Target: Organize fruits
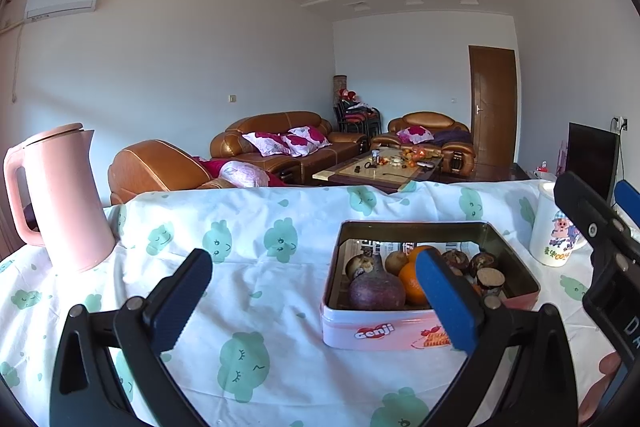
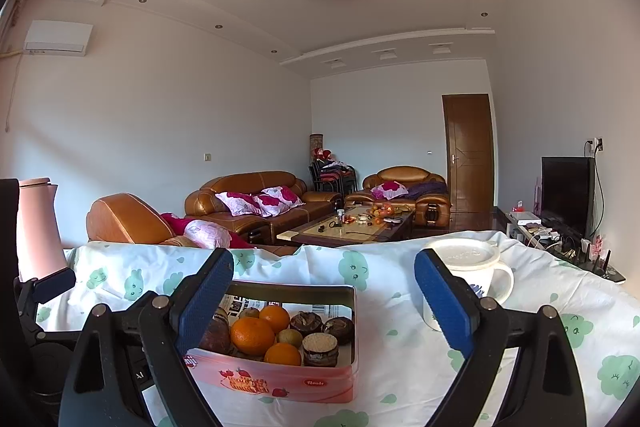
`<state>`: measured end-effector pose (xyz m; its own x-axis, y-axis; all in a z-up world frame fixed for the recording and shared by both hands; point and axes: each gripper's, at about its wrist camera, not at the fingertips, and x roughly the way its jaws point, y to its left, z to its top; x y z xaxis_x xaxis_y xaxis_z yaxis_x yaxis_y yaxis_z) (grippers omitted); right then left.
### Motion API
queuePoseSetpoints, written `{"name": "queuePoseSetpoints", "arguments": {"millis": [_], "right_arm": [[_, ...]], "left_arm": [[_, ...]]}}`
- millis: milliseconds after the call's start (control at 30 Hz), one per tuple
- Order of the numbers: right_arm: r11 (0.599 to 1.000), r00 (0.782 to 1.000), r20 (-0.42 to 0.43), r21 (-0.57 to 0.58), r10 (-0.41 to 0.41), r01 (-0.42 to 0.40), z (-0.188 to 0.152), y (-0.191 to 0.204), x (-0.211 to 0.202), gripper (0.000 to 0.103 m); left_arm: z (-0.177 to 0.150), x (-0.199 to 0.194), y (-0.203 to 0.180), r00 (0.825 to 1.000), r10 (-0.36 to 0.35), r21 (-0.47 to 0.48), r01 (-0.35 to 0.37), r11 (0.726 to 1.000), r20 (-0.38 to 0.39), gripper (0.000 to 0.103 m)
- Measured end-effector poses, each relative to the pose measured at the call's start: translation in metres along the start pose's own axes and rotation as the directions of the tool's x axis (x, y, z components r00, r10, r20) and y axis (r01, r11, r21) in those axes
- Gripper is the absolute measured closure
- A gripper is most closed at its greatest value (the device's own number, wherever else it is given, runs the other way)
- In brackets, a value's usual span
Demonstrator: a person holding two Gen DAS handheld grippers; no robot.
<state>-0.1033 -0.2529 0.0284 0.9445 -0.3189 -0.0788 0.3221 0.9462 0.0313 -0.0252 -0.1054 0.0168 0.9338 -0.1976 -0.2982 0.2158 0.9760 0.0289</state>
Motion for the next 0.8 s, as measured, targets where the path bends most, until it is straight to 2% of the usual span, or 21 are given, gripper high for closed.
{"name": "queuePoseSetpoints", "arguments": {"millis": [800], "right_arm": [[1.000, 1.000, -0.009, 0.016, -0.001, 0.001, -0.0013, -0.0027, -0.0007, 0.010]], "left_arm": [[-0.0025, 0.0001, 0.0056, 1.000, 0.017, -0.004, -0.017, 1.000, -0.010, 0.000]]}}
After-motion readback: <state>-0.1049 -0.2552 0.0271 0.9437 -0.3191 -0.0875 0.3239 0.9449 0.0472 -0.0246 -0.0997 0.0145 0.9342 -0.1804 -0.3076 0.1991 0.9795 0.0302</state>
